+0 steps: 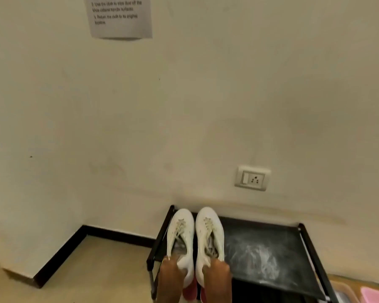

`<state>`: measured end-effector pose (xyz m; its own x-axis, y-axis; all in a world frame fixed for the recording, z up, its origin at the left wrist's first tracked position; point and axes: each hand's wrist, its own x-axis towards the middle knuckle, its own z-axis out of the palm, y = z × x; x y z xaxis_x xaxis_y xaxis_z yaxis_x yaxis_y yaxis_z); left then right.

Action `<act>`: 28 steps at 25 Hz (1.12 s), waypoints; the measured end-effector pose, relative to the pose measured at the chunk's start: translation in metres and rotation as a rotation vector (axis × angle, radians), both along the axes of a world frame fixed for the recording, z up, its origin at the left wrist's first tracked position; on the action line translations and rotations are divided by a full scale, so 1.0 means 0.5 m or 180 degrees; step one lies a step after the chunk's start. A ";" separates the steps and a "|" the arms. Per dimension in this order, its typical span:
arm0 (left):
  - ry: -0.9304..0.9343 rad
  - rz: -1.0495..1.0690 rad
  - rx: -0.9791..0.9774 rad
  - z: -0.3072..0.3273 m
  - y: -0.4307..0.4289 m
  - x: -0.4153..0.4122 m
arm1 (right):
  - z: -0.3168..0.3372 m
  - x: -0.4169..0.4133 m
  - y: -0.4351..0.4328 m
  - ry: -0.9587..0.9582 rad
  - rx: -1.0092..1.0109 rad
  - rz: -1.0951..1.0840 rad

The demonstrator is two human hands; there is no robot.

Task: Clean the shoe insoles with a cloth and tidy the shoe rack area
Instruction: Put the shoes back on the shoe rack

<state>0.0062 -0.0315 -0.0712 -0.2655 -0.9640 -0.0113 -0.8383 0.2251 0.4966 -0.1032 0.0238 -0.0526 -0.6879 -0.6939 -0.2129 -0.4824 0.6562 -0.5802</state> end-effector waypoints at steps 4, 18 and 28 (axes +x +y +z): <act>-0.0014 0.0001 0.0239 -0.007 -0.011 -0.010 | -0.005 0.015 -0.003 0.0048 0.0012 0.0078; 0.1425 0.0341 0.0208 -0.005 0.126 0.002 | 0.012 0.064 0.084 0.0462 -0.0121 0.0454; 0.0391 0.0560 0.0674 -0.239 0.349 0.028 | -0.210 0.112 0.310 0.0142 0.0497 0.0224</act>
<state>0.0200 0.1432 -0.1905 -0.1063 -0.9750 -0.1951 -0.7859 -0.0378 0.6172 -0.0471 0.1787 -0.1574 -0.6499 -0.7016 -0.2922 -0.5533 0.7004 -0.4509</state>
